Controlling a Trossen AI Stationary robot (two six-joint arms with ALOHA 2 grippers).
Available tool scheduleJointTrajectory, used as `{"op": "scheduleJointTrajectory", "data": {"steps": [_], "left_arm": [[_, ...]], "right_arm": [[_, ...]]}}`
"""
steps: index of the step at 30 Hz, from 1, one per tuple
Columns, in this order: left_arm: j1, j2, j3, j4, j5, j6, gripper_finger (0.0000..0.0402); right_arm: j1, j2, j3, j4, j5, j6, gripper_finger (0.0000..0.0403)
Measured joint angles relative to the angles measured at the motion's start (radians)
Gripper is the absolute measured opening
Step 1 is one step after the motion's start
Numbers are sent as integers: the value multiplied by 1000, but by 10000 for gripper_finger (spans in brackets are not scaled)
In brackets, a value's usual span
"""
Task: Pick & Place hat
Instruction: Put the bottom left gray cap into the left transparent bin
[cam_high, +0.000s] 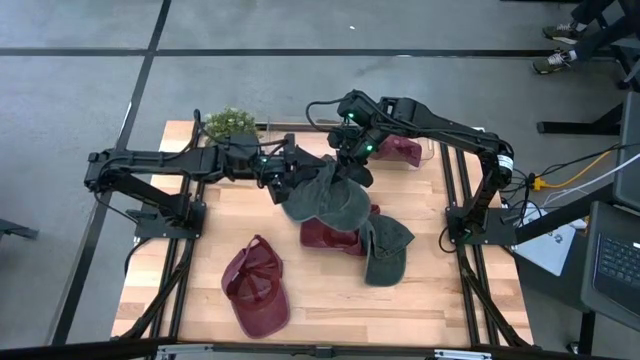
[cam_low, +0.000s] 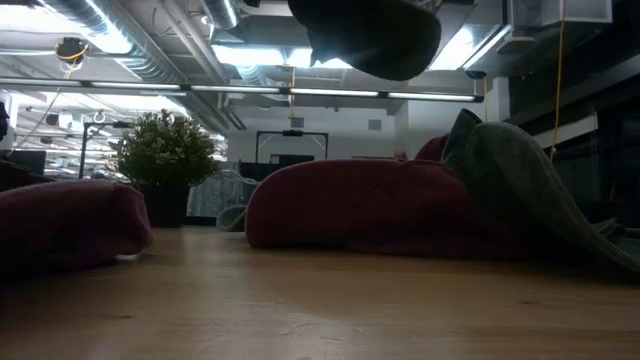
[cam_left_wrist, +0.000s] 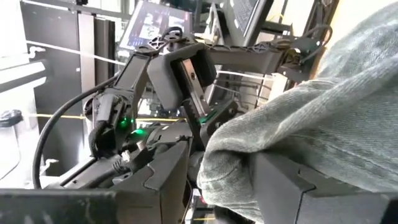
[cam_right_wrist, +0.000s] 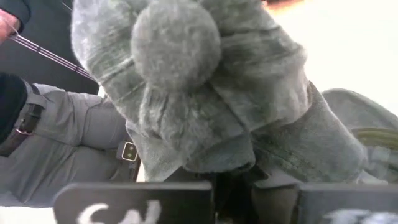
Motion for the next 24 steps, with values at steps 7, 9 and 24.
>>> {"op": "scheduleJointTrajectory", "data": {"steps": [7,9,24], "left_arm": [[9,24,0,-7,28,-57,151],[0,33,0,1,23,-88,133],[-50,41,0,-6,-172,-295,6]], "right_arm": [[9,0,0,-1,0,10,13],[8,0,0,-1,0,13,13],[8,0,0,12,1,16,40]]}}
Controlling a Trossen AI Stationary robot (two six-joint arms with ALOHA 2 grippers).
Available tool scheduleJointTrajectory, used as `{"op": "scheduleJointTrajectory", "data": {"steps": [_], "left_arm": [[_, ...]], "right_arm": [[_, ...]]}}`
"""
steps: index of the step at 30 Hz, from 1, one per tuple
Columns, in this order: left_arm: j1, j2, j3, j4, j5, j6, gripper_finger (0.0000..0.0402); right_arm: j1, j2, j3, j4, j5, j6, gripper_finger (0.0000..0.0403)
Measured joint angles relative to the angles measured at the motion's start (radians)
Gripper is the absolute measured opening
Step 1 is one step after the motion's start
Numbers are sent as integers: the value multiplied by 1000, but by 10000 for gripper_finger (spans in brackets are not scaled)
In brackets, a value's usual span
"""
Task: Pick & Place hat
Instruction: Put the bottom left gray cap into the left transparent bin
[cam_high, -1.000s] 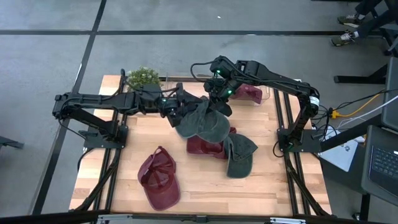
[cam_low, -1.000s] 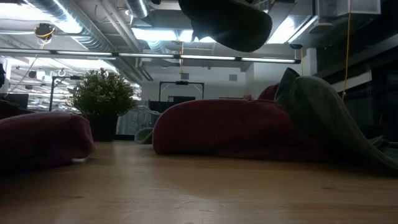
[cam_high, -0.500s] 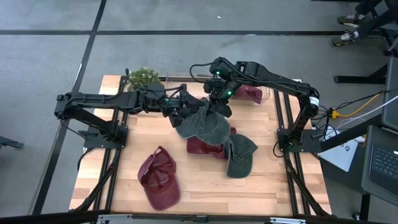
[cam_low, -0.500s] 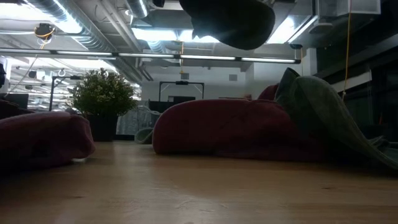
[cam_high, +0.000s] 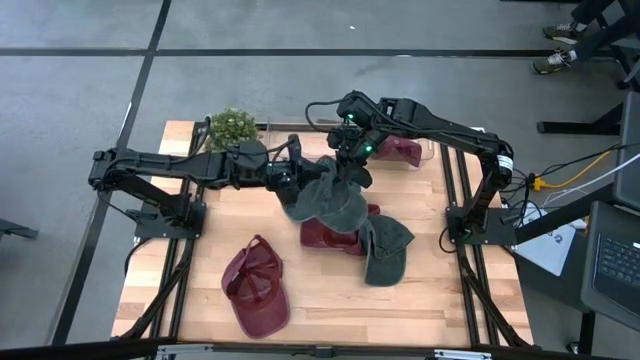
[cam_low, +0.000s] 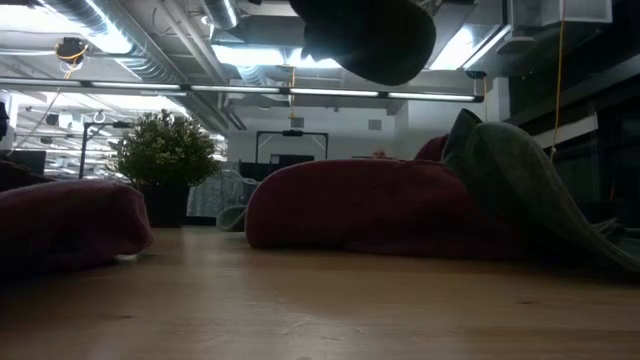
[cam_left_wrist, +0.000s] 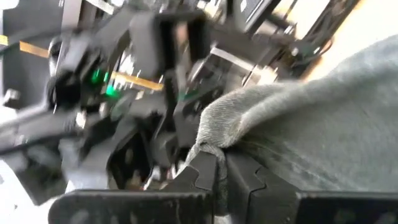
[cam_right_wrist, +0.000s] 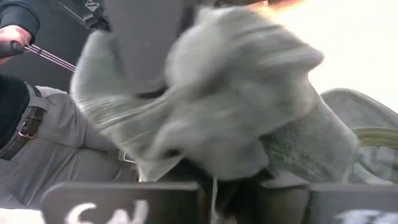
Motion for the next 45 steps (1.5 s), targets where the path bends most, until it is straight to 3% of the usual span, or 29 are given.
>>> {"op": "scheduleJointTrajectory", "data": {"steps": [8,15,30,39,45], "left_arm": [[-11,-44,0,-91,-252,-107,5],[-9,-95,0,-245,-385,-286,4],[-1,-99,0,-282,-439,-388,4],[139,-58,0,-163,-435,-398,4],[241,-4,0,-150,-451,-489,4]], "right_arm": [[-3,0,0,-1,89,25,97],[-50,0,0,-12,88,1,157],[-106,-133,0,19,115,0,177],[-106,-195,0,-5,258,40,177],[-101,-203,0,-7,304,86,177]]}}
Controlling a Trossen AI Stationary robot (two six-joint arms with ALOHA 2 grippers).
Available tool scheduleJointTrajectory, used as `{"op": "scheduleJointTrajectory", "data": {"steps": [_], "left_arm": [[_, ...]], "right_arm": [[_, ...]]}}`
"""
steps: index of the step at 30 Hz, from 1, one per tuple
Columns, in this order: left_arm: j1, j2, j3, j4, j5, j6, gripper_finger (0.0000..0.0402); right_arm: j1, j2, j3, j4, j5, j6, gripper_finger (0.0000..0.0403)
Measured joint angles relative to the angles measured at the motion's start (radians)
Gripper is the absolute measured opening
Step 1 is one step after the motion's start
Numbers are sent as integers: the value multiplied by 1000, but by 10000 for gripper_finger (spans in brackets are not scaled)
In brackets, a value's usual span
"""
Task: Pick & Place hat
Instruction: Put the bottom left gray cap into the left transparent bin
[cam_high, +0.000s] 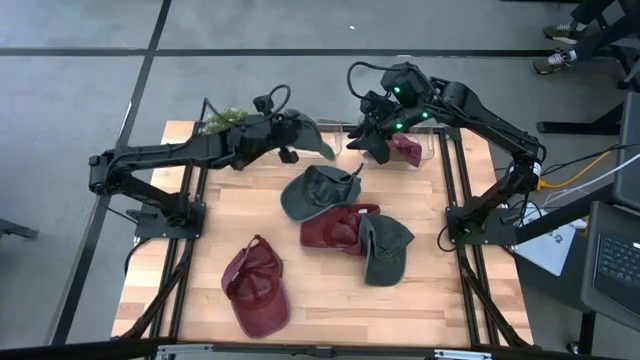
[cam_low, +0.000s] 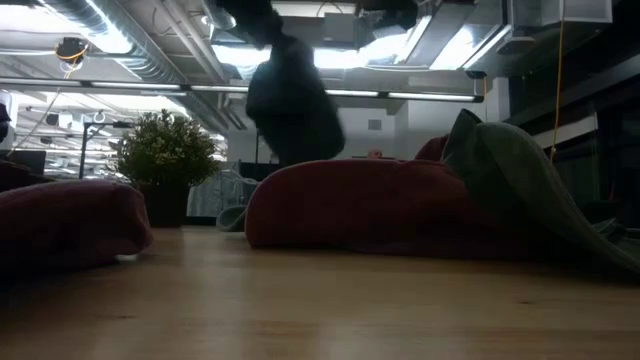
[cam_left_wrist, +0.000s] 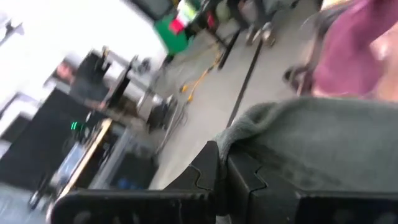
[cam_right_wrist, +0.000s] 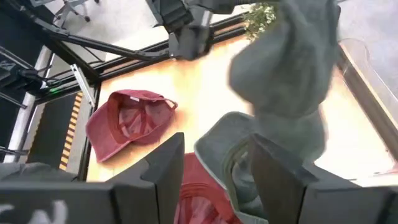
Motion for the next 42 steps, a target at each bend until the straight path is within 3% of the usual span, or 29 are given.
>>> {"op": "scheduleJointTrajectory", "data": {"steps": [6,20,28,42], "left_arm": [[87,78,0,24,-60,-12,4],[164,264,0,108,-51,-31,7],[180,334,0,106,-227,-29,7],[143,335,0,96,-147,-109,8]], "right_arm": [[1,0,0,-1,35,1,177],[2,0,0,3,46,19,177],[2,1,0,2,46,18,177],[1,1,0,3,45,-8,177]]}}
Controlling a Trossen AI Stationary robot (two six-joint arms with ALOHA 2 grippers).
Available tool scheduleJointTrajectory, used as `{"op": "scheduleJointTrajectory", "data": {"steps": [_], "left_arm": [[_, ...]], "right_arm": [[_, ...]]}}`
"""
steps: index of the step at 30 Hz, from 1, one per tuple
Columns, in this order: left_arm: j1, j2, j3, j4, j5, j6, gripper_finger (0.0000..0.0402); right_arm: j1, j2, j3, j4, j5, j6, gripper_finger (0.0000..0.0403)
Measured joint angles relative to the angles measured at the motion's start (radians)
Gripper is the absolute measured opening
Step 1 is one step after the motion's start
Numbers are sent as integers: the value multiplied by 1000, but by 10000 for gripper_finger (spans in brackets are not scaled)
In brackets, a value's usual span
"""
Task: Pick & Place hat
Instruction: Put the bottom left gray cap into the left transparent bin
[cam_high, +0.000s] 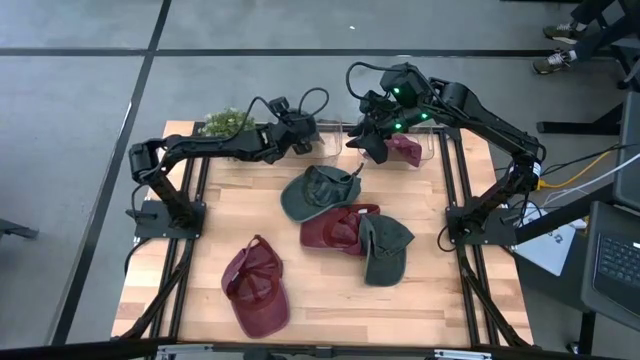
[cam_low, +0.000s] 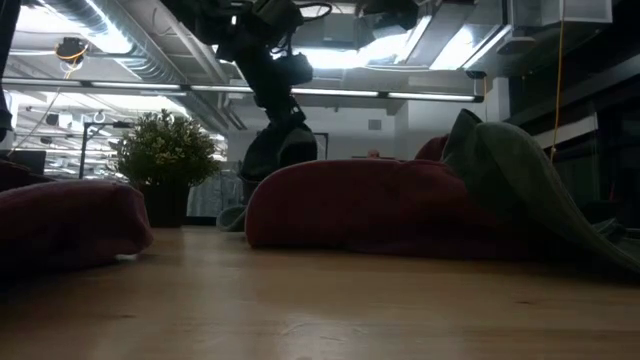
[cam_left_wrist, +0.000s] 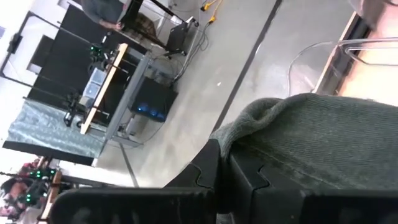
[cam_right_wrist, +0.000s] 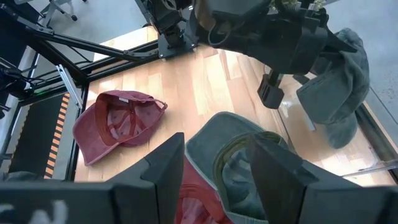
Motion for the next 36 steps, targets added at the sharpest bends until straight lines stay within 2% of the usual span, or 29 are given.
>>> {"op": "scheduleJointTrajectory", "data": {"steps": [6,14,24,30,36], "left_arm": [[-8,40,0,-22,-12,-84,8],[-28,135,0,14,-11,-114,11],[-71,145,0,9,-16,-234,17],[-120,145,0,-22,-54,-180,23],[-143,141,0,-24,-57,-106,68]], "right_arm": [[0,0,0,0,0,2,177],[0,0,0,0,-1,8,177],[0,2,-11,-14,-1,18,177],[16,8,-11,-15,-1,9,177],[34,8,-11,-16,-2,-2,177]]}}
